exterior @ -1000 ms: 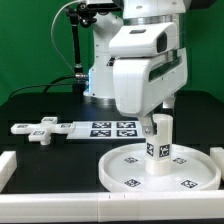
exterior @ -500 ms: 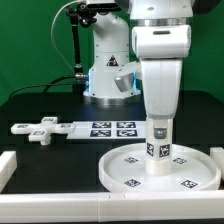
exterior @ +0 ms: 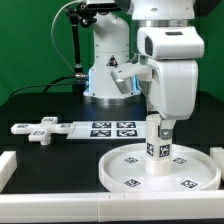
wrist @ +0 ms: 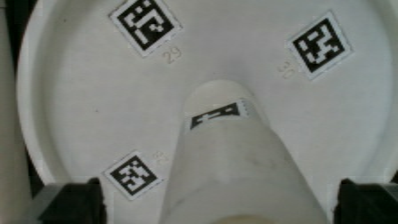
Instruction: Assemble round table
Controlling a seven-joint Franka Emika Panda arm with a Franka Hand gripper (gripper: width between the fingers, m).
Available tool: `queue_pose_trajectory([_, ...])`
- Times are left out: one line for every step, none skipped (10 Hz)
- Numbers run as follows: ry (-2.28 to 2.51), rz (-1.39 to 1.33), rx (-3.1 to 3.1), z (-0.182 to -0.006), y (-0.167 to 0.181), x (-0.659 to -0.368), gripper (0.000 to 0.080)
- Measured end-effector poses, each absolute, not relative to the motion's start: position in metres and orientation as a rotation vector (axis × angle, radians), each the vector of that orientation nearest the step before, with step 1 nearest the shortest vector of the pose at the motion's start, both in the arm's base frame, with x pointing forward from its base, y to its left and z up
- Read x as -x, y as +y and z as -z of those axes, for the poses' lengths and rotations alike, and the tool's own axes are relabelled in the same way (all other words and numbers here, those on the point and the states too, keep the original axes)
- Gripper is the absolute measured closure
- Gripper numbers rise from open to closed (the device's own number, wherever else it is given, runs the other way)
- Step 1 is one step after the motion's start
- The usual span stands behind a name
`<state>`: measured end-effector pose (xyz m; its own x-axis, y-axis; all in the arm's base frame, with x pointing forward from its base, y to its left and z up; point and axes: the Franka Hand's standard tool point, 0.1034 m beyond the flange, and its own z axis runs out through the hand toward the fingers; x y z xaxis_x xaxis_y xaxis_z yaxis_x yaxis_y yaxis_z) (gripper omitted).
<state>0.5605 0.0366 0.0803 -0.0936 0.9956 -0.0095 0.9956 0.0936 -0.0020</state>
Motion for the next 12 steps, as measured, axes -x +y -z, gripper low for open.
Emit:
queue_pose_trajectory([2.318,0.013,-2.115,-0.0794,0.038,-0.56,0.015])
queue_pose_trajectory([2.313,0.013,-2.121,-0.0787,0.0391,-0.5598,0.015])
queue_pose_trajectory([2.311,0.008,-2.119,-0.0789,0.0393,-0.5605,0.0253])
queue_pose_trajectory([2.311,0.01,-2.122,-0.0786,0.0384,-0.5601,0.0387])
queue_pose_trajectory([2.31,0.01,-2.123,-0.0785,0.038,-0.5601,0.0387])
queue_pose_trajectory([2.31,0.01,-2.123,-0.0785,0.0378,-0.56,0.0393])
queue_pose_trajectory([2.309,0.01,-2.124,-0.0785,0.0377,-0.56,0.0393])
queue_pose_trajectory([2.279,0.01,-2.156,-0.0784,0.0377,-0.56,0.0393])
queue_pose_trajectory([2.261,0.01,-2.175,-0.0784,0.0375,-0.56,0.0393])
queue_pose_trajectory([2.147,0.013,-2.29,-0.0782,0.038,-0.5594,0.0393])
queue_pose_trajectory([2.028,0.016,-2.397,-0.0781,0.0388,-0.559,0.0393])
queue_pose_trajectory([1.932,0.015,-2.474,-0.078,0.039,-0.5589,0.0392])
